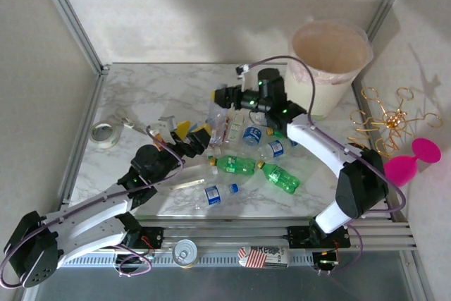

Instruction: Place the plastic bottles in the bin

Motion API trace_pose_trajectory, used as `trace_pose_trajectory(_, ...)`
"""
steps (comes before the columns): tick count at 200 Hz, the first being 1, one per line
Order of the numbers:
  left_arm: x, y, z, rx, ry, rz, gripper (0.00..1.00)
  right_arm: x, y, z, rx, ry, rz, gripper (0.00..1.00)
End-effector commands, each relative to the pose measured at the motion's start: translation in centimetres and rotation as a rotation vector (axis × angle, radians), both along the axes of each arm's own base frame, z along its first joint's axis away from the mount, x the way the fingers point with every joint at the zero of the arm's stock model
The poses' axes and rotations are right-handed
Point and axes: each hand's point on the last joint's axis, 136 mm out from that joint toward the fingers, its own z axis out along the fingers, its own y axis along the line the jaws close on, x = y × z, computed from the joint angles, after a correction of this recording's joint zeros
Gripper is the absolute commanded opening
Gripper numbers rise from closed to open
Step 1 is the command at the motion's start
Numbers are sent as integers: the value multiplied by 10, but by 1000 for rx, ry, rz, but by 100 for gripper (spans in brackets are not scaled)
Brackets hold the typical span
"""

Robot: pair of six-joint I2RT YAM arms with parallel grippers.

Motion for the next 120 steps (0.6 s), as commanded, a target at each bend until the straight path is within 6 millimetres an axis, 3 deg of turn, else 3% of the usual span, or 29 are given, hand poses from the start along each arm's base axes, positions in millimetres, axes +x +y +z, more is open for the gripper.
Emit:
trace_pose_trajectory(1, 6, 31, -6, -77, 30, 164, 100, 26, -52, 61, -53, -181, -167, 41)
trace_pose_trajectory(34, 5, 50, -18, -125, 50, 236, 100, 66, -125, 127, -113, -341, -432, 41)
trace_pose_trajectory(75, 7, 75, -38, -145, 119, 349, 100, 95, -215, 211, -126, -535, -764, 41)
trace_pose_trajectory(96, 8, 86, -54, -157, 172, 387, 100, 110, -257, 233, -134, -584, -914, 41)
trace_pose_trajectory(120, 7, 93, -69, -178, 216, 391, 99, 130, -300, 238, -206, -627, -1108, 41)
